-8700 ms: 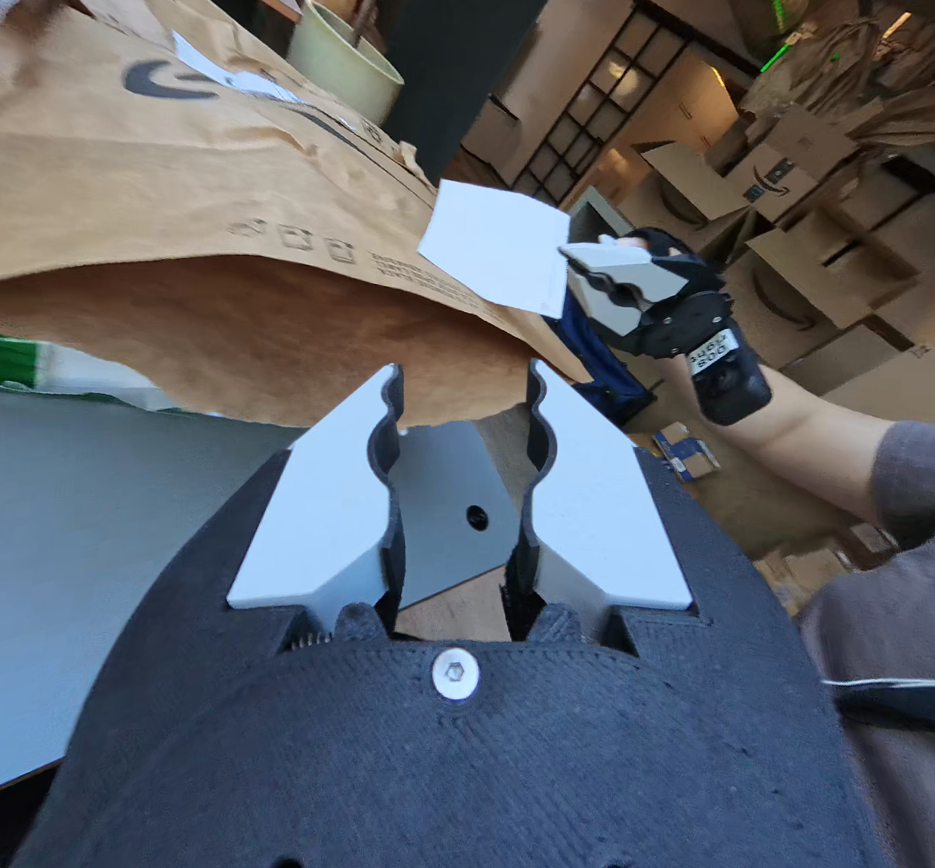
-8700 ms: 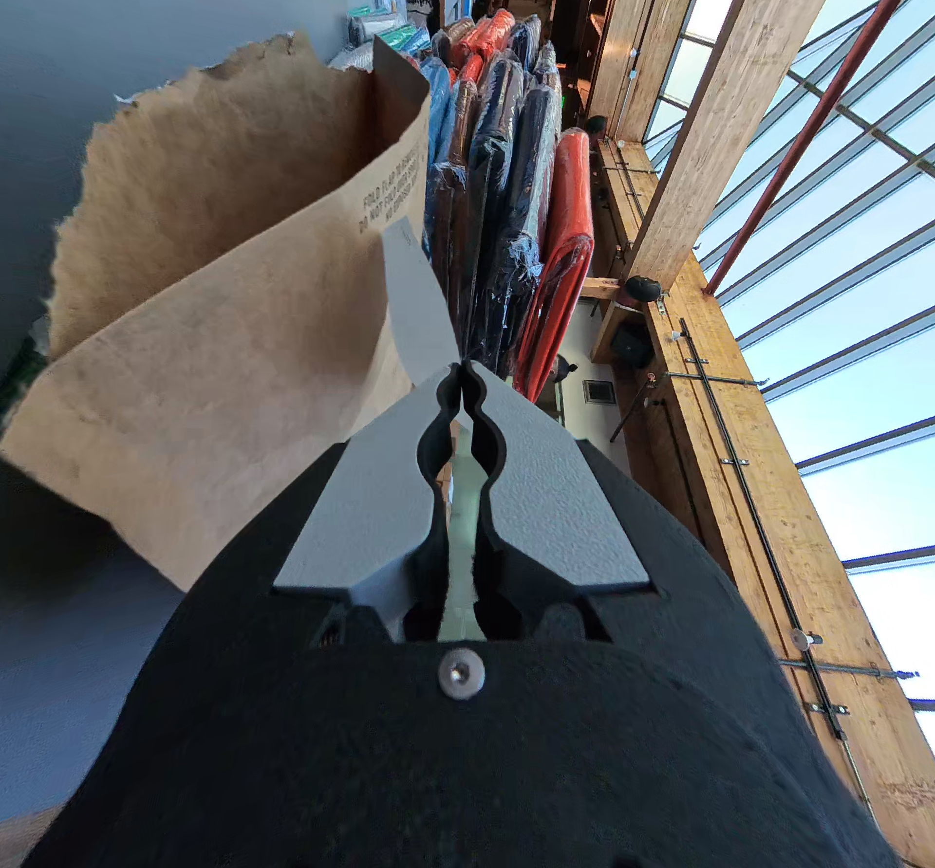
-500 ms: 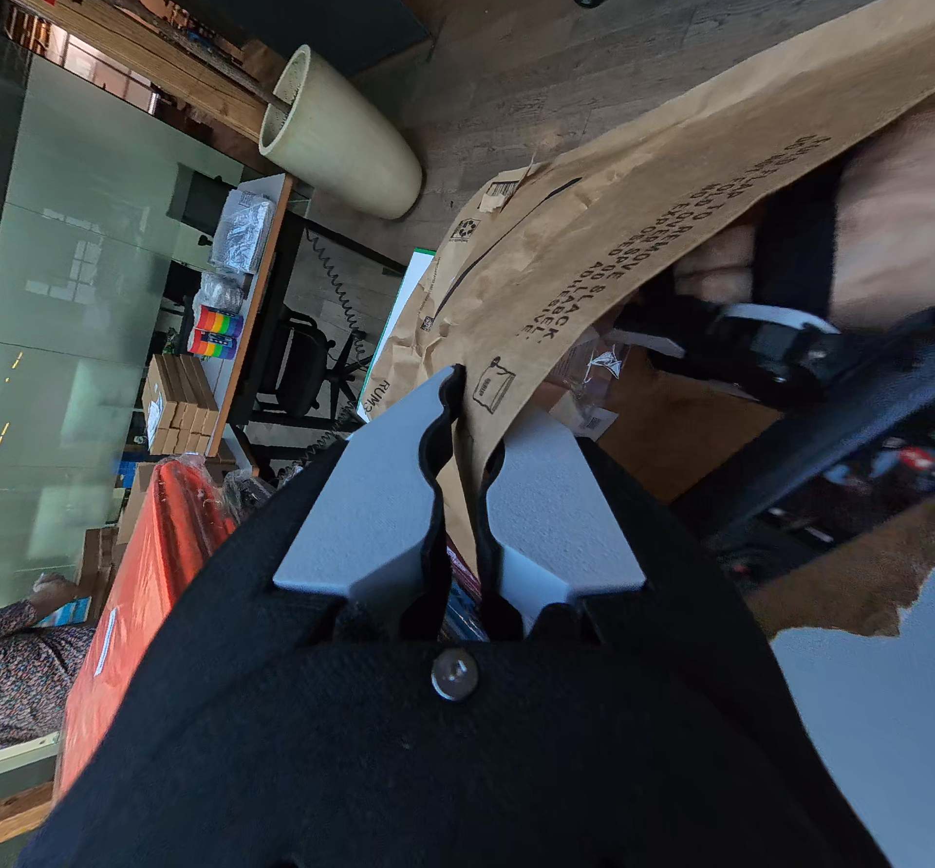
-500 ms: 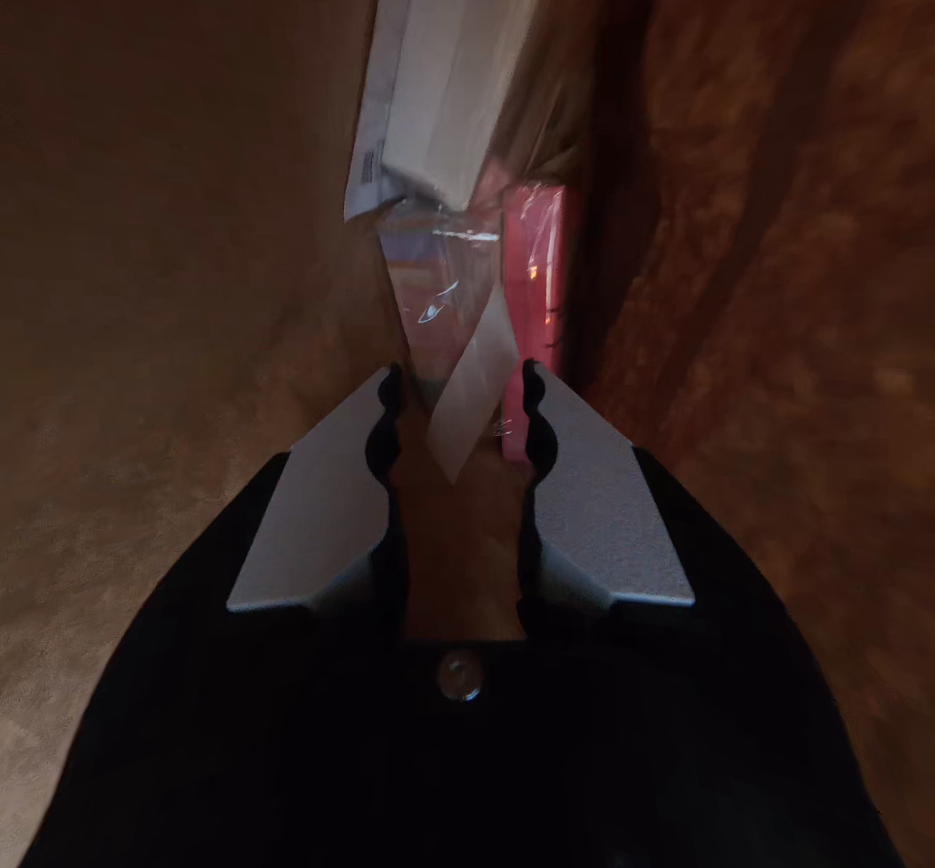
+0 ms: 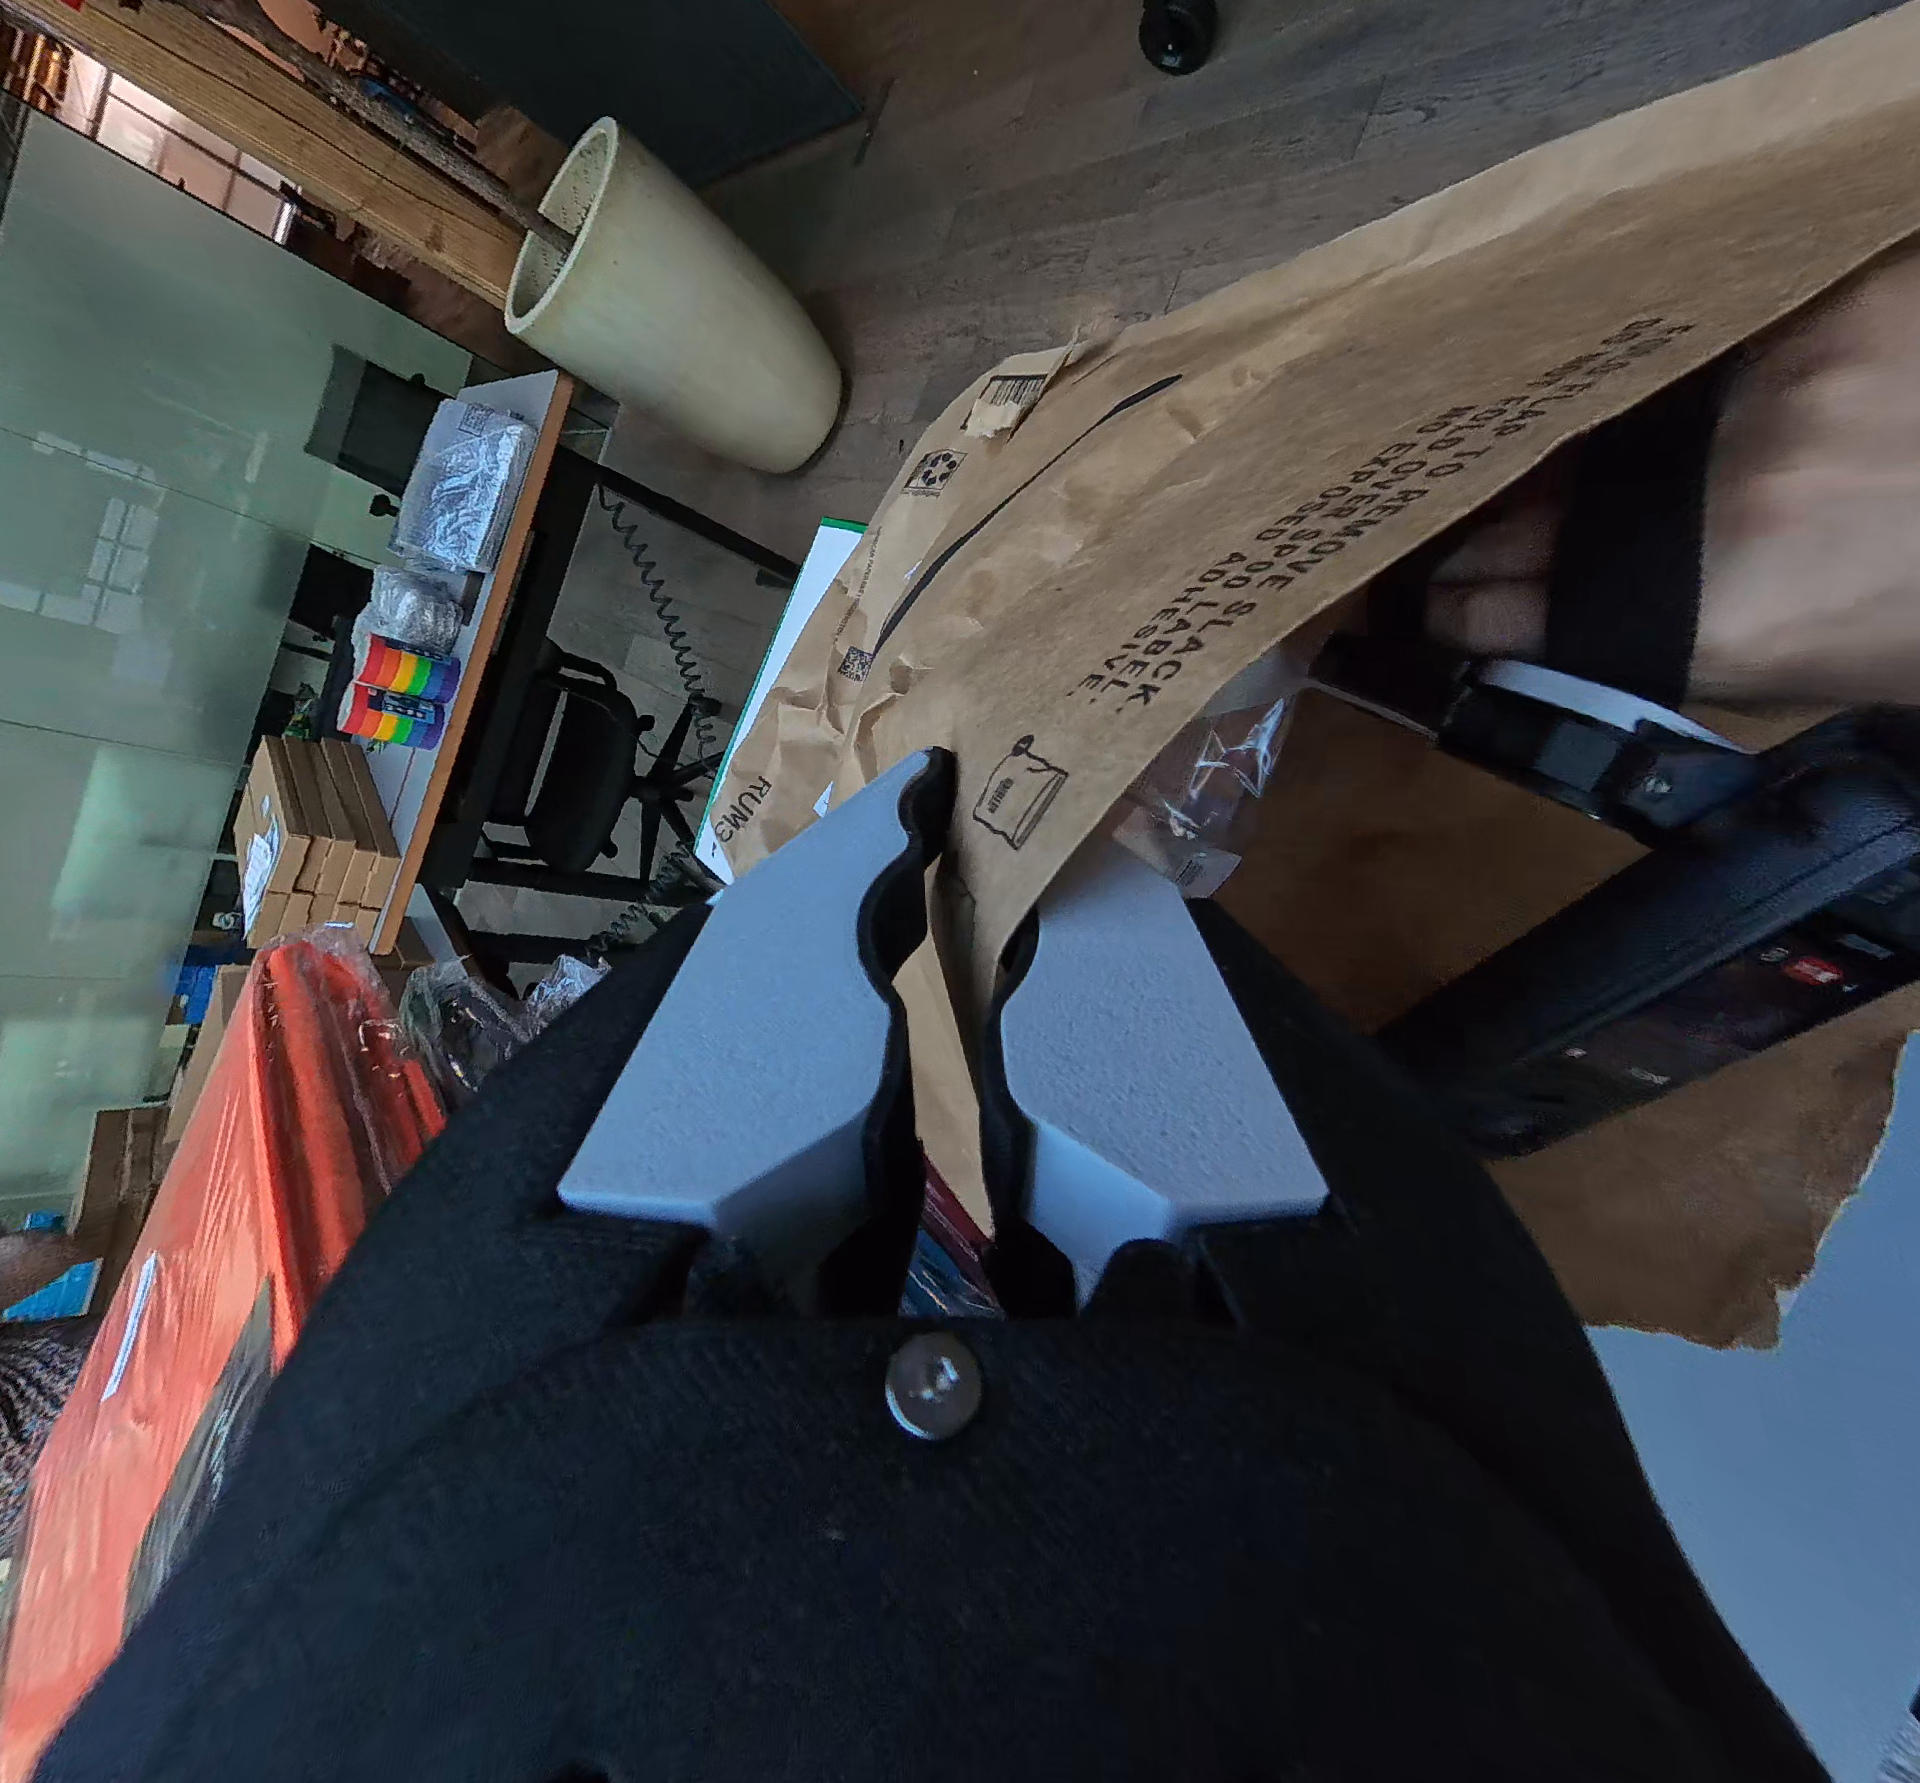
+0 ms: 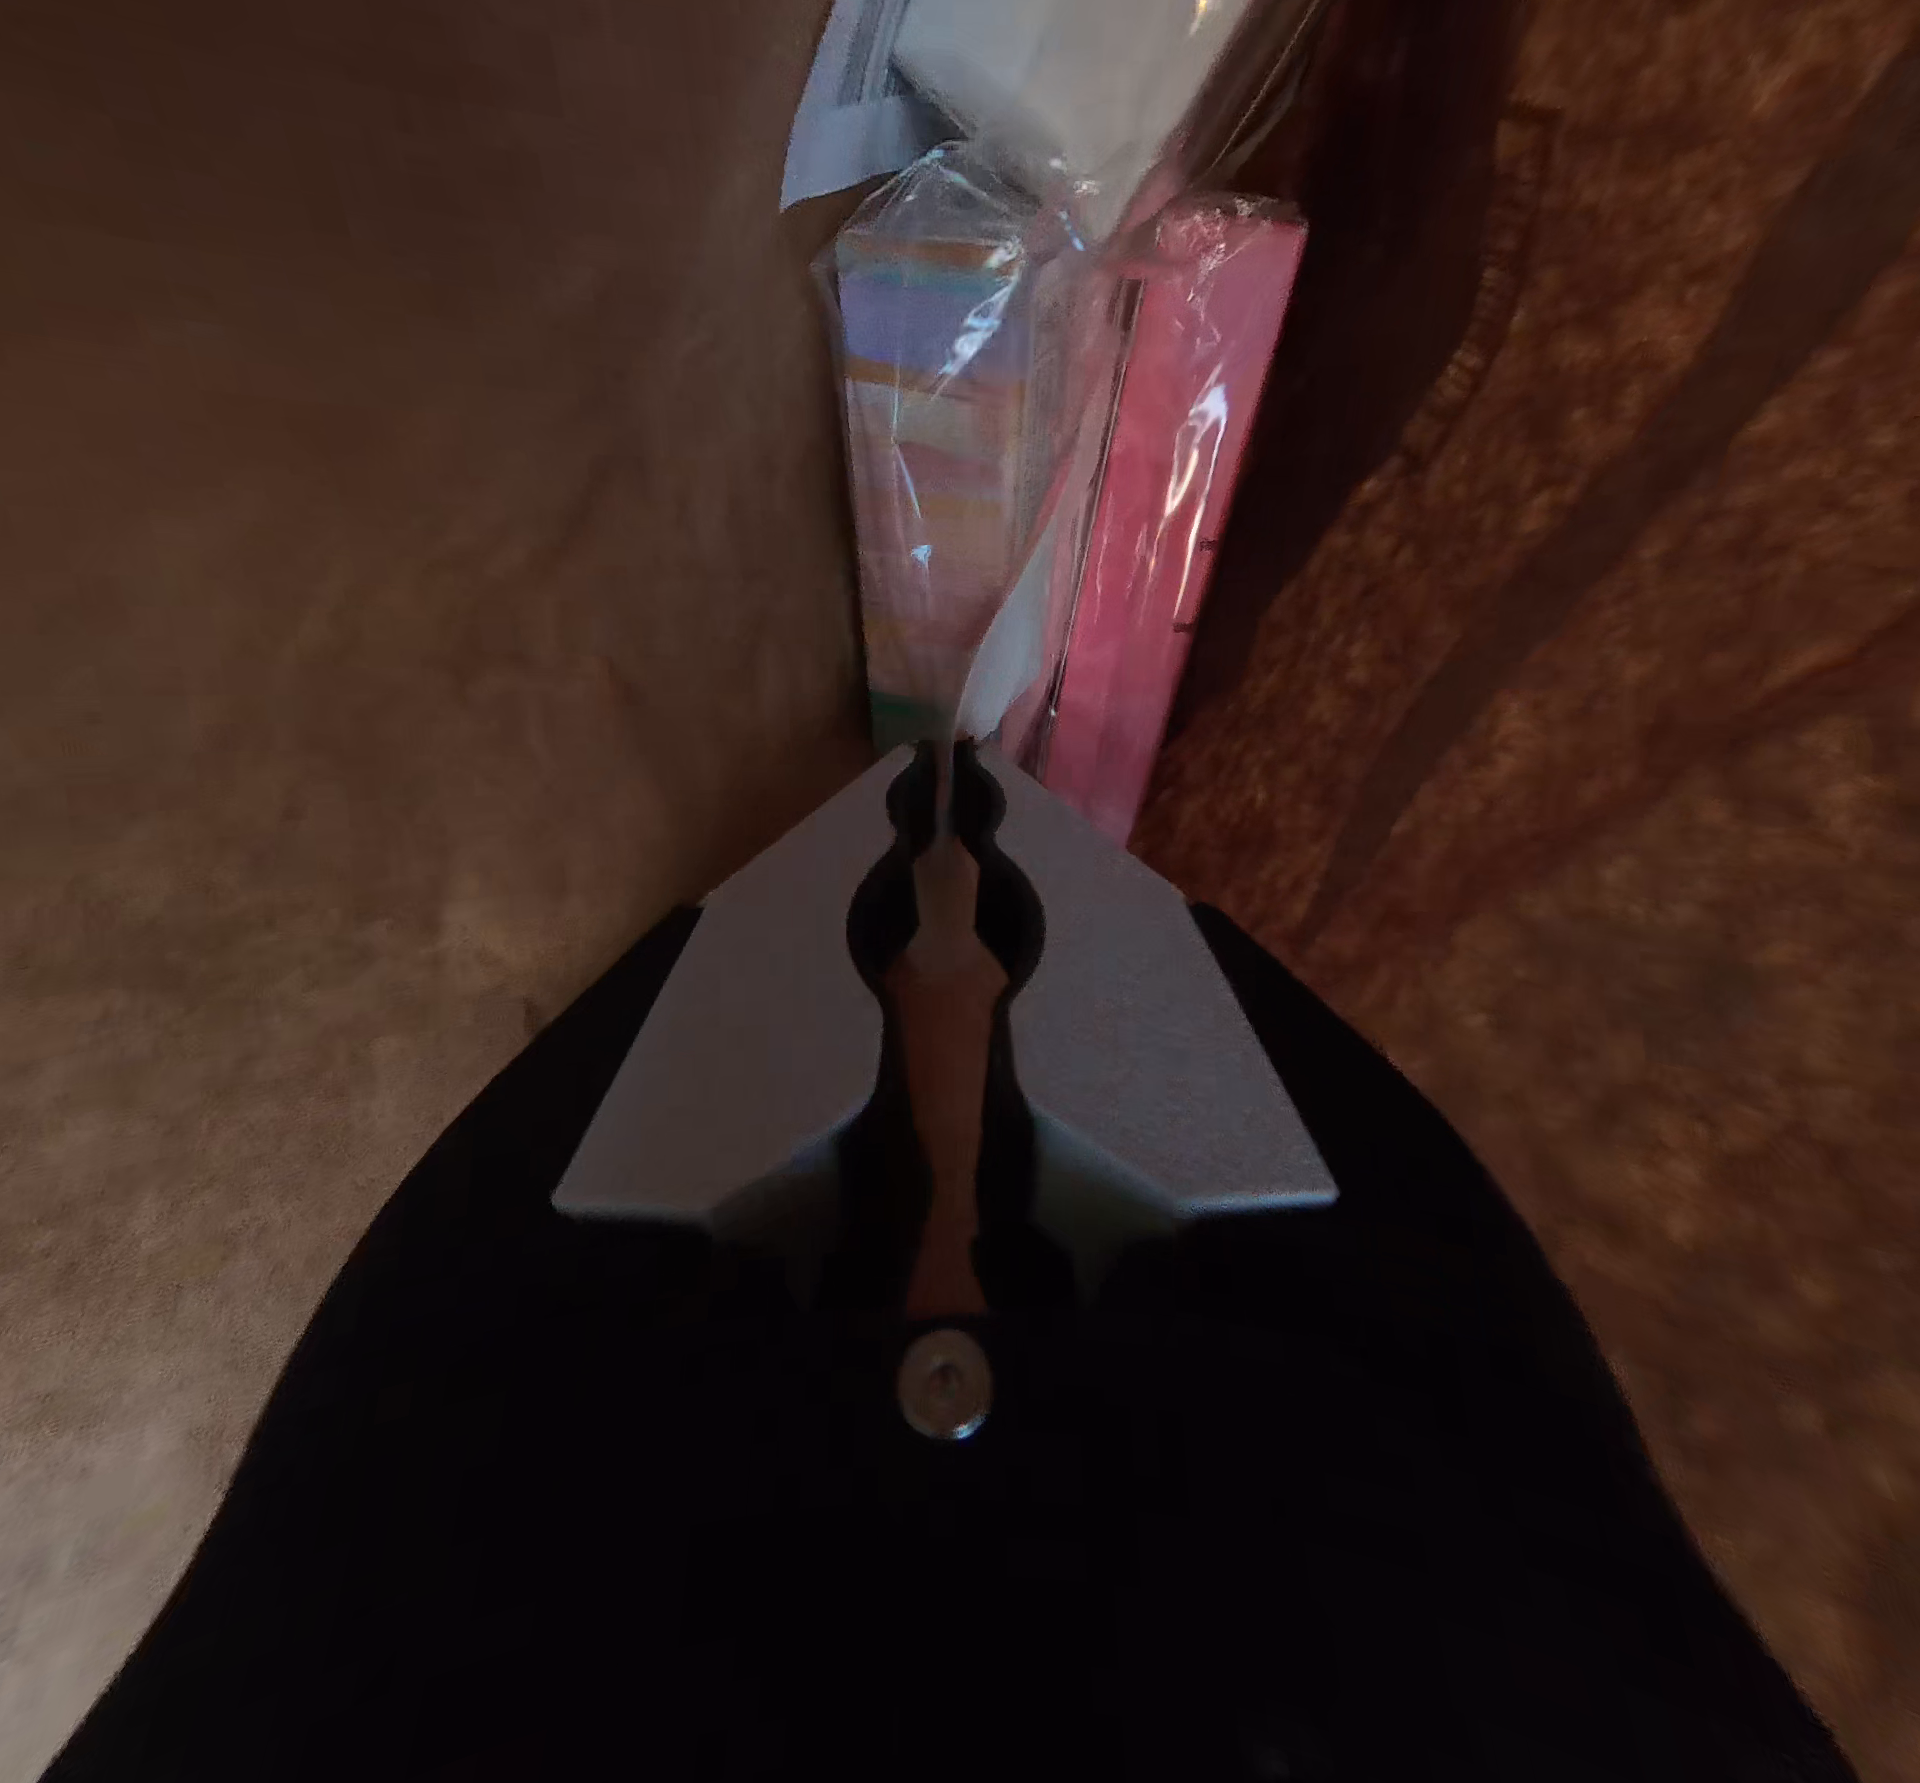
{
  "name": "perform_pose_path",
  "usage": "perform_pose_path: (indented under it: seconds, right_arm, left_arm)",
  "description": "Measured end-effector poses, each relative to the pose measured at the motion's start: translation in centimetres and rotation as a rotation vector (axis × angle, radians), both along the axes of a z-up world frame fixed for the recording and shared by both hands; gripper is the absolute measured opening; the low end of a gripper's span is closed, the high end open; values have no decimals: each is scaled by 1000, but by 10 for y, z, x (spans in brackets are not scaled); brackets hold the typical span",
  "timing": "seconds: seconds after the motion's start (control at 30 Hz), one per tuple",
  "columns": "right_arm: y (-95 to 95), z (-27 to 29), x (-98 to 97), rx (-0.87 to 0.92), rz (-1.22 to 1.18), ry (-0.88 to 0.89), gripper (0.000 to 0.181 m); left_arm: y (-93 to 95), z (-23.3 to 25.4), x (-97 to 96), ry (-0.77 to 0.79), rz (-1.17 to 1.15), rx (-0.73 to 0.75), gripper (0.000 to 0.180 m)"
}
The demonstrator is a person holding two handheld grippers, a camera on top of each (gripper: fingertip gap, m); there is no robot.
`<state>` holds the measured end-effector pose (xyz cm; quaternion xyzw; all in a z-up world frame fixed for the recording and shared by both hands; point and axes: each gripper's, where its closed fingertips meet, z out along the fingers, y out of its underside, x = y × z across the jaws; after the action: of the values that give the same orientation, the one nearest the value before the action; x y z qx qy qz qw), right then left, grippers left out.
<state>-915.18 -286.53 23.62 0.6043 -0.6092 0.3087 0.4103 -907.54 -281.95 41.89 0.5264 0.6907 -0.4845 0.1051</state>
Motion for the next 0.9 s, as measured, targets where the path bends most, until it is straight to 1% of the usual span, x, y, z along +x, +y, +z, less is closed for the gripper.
perform_pose_path:
  seconds: [0.13, 0.33, 0.53, 0.7, 0.87, 0.9]
  right_arm:
    - [18, 6, 4, -9, 39, 9, 1]
    - [60, 17, 17, 6, 180, 14, 0]
    - [119, 38, 8, 64, 219, -48, 0]
    - [164, 49, -9, 132, 232, -157, 0]
    - [178, 37, -14, 229, 205, -361, 1]
    - [178, 33, -15, 243, 193, -383, 5]
  left_arm:
    - [3, -1, 0, -4, -4, -2, 0]
    - [4, -6, -3, -24, -2, -6, 0]
    - [6, -9, -3, -16, 8, 13, 0]
    - [11, -16, -5, -33, 5, 10, 0]
    - [24, -35, -12, -11, -4, 49, 6]
    - [26, -39, -12, -8, -4, 51, 6]
